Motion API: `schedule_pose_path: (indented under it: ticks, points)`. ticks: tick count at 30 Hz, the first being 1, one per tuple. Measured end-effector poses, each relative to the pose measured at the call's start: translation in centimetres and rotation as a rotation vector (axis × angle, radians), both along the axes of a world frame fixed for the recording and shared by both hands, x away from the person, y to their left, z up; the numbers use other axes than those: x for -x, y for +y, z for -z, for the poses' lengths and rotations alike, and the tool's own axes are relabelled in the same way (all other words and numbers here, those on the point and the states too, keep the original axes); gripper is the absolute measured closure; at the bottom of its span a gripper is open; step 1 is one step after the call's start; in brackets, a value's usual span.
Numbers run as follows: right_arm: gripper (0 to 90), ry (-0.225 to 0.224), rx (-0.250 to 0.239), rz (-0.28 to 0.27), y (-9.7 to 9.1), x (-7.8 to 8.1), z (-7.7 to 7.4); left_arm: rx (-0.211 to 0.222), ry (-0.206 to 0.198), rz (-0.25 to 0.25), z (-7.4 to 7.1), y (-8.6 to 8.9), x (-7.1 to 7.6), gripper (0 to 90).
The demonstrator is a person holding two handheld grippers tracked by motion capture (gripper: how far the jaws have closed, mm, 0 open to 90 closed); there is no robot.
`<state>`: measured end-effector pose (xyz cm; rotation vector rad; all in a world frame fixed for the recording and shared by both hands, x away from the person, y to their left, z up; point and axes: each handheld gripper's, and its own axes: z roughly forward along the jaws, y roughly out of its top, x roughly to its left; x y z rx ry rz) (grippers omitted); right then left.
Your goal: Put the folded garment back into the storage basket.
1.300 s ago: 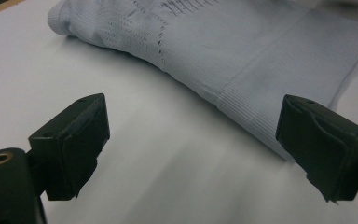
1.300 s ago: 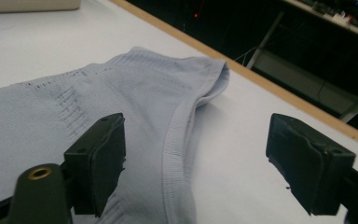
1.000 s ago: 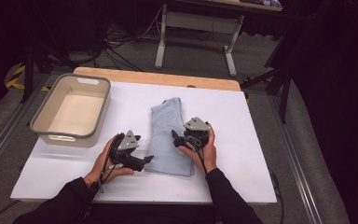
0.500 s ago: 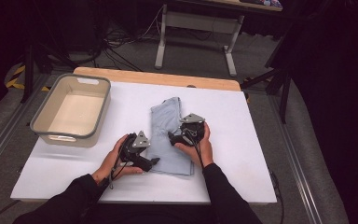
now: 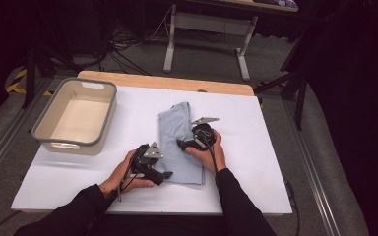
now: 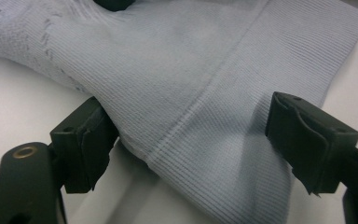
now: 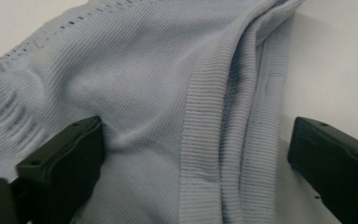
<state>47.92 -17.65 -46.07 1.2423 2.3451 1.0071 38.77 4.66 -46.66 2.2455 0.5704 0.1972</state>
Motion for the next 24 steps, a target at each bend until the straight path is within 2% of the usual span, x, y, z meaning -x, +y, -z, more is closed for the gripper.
schedule_pose_path:
  ticks: [1, 3, 5, 6, 7, 15, 22, 24]
  points:
    - [14.9, 0.009, -0.015, -0.022, 0.0, 0.1, -0.2, 0.004, 0.005, 0.004, 0.0, 0.0, 0.0, 20.7]
    - [18.1, 0.012, -0.021, -0.026, 0.0, 0.2, -0.2, 0.013, 0.011, 0.020, -0.1, 0.0, 0.1, 26.3]
    - [28.5, 0.016, -0.030, -0.046, 0.0, 0.3, -0.4, 0.014, 0.010, 0.022, -0.1, 0.0, 0.2, 30.7]
    - [28.5, 0.016, -0.030, -0.046, 0.0, 0.3, -0.4, 0.014, 0.010, 0.022, -0.1, 0.0, 0.2, 33.8]
    - [35.5, 0.023, -0.053, -0.059, 0.1, 0.5, -0.4, 0.016, 0.009, 0.024, -0.2, 0.0, 0.3, 36.4]
    - [54.2, 0.035, -0.092, -0.093, 0.0, 0.8, -0.5, 0.032, -0.006, 0.029, -0.3, 0.2, 0.5, 57.9]
    - [65.4, -0.006, -0.085, -0.115, 0.2, 1.4, -0.8, 0.043, -0.027, 0.035, -0.4, 0.5, 0.5, 70.1]
    - [67.9, -0.028, -0.079, -0.123, 0.3, 1.6, -0.9, 0.043, -0.044, 0.040, -0.5, 0.5, 0.7, 72.2]
